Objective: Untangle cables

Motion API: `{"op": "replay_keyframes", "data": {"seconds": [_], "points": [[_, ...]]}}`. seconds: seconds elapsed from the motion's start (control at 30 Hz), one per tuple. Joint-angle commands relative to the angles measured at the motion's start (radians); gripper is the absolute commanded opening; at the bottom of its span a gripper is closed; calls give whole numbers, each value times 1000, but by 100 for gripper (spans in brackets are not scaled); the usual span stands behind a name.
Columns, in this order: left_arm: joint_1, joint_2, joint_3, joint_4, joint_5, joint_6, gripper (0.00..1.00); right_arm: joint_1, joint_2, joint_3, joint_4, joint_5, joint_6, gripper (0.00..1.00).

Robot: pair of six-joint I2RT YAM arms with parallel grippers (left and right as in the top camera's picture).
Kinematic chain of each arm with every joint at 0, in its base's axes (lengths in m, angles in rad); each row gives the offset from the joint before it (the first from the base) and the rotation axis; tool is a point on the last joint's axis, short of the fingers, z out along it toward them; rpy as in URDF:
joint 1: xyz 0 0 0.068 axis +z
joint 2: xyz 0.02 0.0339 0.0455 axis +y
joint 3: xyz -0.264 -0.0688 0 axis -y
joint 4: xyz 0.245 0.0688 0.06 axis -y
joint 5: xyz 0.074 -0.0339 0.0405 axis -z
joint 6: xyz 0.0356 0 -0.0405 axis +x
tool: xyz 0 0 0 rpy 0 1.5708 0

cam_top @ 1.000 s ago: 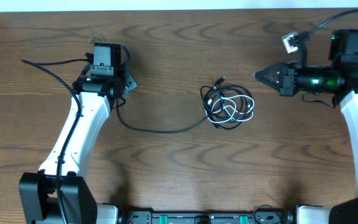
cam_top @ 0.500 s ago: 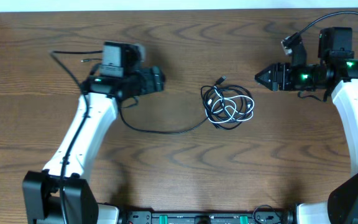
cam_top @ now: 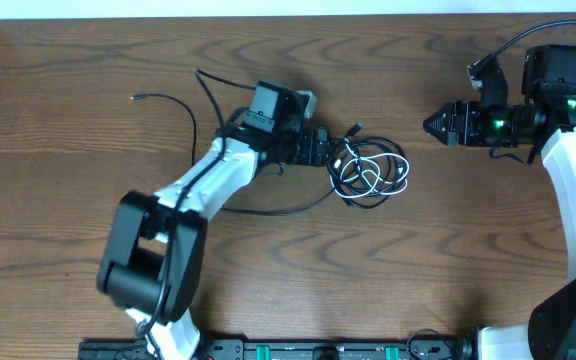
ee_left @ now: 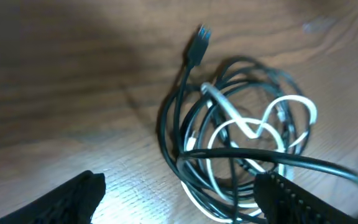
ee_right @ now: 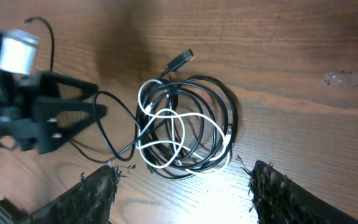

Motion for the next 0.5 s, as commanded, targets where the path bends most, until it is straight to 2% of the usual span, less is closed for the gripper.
{"op": "replay_keyframes", "data": {"seconds": [0.0,0.17,0.27,0.37,0.47], "points": [[2,51,18,19,13,21,78,-2,1,0,-2,1,6,68],[-10,102,18,97,14,-13,72,-2,1,0,-3,2,6,69],[-20,115,18,149,13,-63,63,-2,1,0,-3,2,6,69],[-25,116,18,190,13,-74,45,-2,1,0,-3,1,6,69],[-21,115,19,204,13,-73,19,-1,1,0,-3,1,6,69]]}}
